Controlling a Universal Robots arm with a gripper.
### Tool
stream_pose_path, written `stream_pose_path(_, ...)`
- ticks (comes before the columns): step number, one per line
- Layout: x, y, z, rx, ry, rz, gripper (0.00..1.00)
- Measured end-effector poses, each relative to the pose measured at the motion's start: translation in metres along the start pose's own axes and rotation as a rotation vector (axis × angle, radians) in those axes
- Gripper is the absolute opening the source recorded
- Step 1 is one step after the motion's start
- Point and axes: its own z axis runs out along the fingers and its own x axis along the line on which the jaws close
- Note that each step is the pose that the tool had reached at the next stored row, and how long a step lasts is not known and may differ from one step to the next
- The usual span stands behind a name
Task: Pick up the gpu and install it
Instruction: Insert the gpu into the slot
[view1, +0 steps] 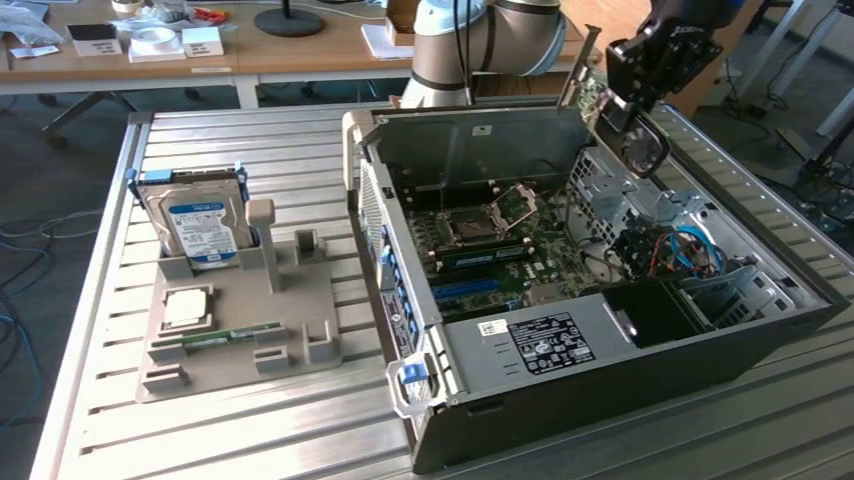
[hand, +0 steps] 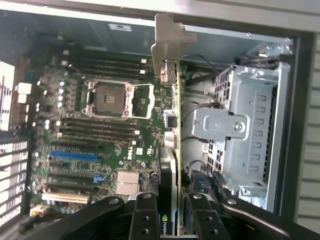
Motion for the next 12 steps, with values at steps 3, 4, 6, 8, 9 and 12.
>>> stream_pose_path(3,0.0000,0.0000,0.0003,-0.0011,0.0043,-0.054,0.27)
stream_pose_path(4,0.0000,0.0000,0.0004,-0.0015,0.0057,-0.072,0.27)
stream_pose_path(6,0.0000,0.0000,0.0006,-0.0023,0.0085,-0.108,0.27)
stream_pose_path(8,0.0000,-0.0001,0.0008,-0.0031,0.0115,-0.145,0.27)
stream_pose_path(9,0.0000,-0.0001,0.0009,-0.0035,0.0129,-0.163,0.27)
stream_pose_path(12,0.0000,-0.0001,0.0012,-0.0047,0.0170,-0.216,0.27)
